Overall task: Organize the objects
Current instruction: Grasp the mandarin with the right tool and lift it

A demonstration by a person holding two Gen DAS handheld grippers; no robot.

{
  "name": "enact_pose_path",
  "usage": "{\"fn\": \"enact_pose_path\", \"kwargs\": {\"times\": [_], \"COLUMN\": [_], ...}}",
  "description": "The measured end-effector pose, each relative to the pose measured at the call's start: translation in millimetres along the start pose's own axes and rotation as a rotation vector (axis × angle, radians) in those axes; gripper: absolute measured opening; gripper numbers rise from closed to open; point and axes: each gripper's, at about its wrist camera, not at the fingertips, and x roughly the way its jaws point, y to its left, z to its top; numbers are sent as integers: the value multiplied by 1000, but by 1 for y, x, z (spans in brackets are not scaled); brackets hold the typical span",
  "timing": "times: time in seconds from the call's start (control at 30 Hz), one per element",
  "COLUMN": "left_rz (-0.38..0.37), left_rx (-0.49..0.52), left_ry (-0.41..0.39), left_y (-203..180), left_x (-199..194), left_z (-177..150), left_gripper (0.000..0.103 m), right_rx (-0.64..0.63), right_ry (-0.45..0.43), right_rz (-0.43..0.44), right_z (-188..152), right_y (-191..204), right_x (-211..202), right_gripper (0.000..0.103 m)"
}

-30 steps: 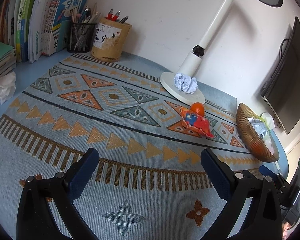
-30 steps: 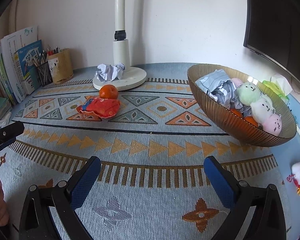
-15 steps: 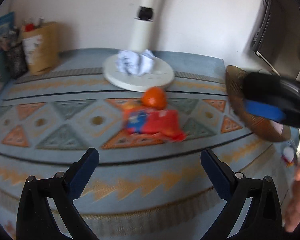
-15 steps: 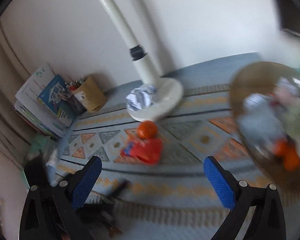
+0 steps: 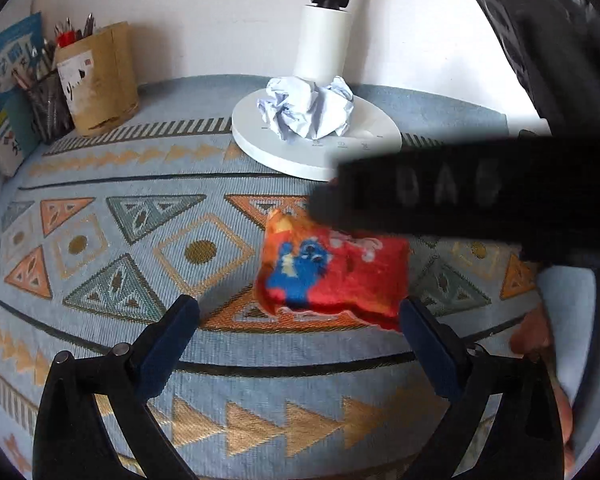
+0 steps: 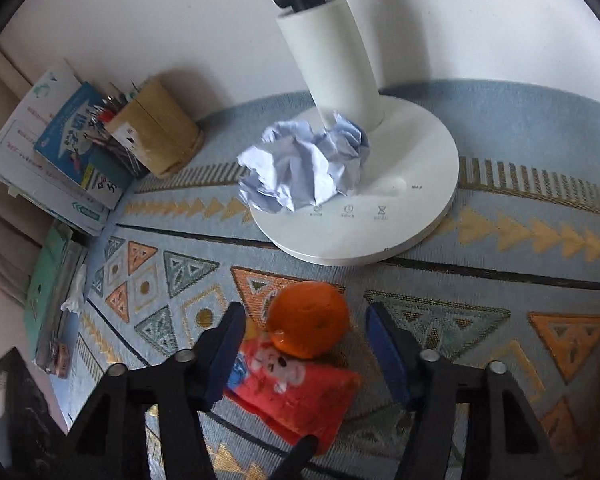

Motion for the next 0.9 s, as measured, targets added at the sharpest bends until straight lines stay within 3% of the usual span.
{"fn": "enact_pose_path", "kwargs": {"times": [0.03,0.17,0.3,0.33,0.4,0.47,0.57,0.63,0.73,0.83,0.9], "left_rz": [-2,-11,13,-15,-119,-174,-126,-116,-79,-77,-17], "left_rx": [-4,-53,-125,-136,-131,-49,125,174,146,73,48], "left_ry": [-1,-4,-8,-5,13,12,-8,17,14,27,8], "left_y": [7,52,94,99,93,57,3,-15,-18,2,19], "left_x": [-1,-10,-19,-22,-26,-28,-22,-11,-1,-1,-8], "left_z": [0,0,-1,-2,-3,-7,-6,-5,4,11,10], "left_gripper": [99,95,94,94,94,94,96,96,95,95,95], "right_rx": [-9,13,104,127,146,168,188,171,179,146,124], "right_ry": [0,-34,-86,-108,-143,-174,-255,-330,-352,-314,-294], "right_rz": [4,-17,23,21,-1,-20,-7,-33,-15,-48,-46], "right_z": [1,-7,-19,-24,-29,-33,-38,-45,-52,-55,-56], "right_y": [1,-4,-21,-24,-26,-30,-36,-38,-46,-42,-39], "right_x": [1,-7,-28,-35,-44,-51,-60,-68,-67,-57,-53], "right_gripper": [40,40,41,41,41,41,41,41,41,41,41]}}
